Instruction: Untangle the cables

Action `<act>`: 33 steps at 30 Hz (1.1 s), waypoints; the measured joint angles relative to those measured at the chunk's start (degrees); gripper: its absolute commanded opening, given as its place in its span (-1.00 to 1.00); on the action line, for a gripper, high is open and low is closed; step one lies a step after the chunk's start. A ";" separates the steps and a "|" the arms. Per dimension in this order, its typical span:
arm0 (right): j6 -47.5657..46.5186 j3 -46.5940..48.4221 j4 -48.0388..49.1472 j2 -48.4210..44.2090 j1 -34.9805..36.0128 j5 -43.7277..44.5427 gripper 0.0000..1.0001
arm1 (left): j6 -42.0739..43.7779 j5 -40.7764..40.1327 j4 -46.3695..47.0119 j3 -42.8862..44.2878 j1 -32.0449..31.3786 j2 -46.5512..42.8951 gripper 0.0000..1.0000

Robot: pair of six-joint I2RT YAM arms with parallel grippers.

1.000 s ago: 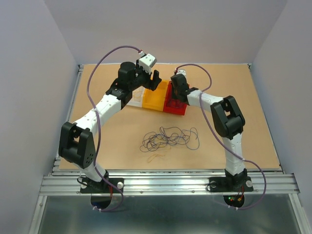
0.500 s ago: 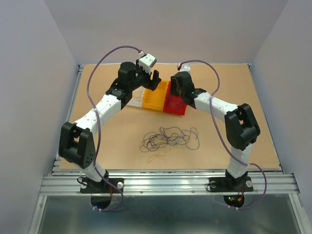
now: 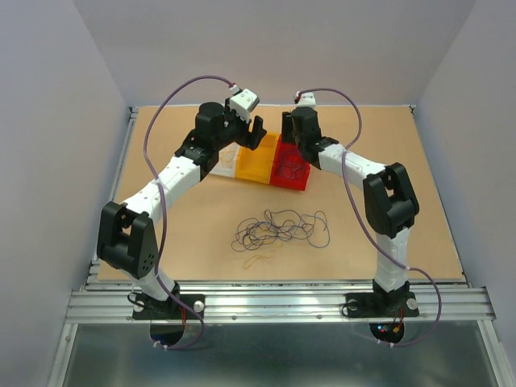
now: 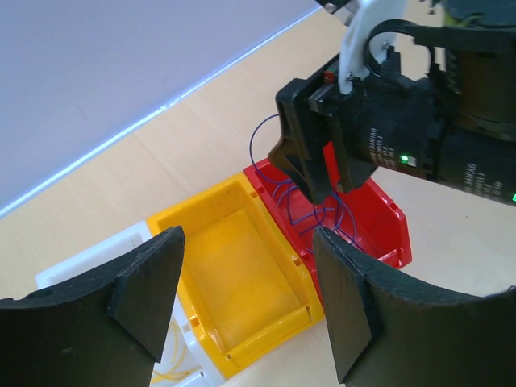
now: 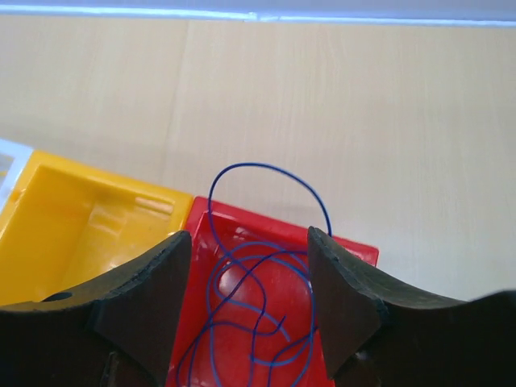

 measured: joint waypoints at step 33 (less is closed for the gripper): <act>-1.51 1.03 -8.94 4.28 -3.34 -14.88 -0.99 | 0.24 0.24 -0.17 0.00 0.00 0.00 0.53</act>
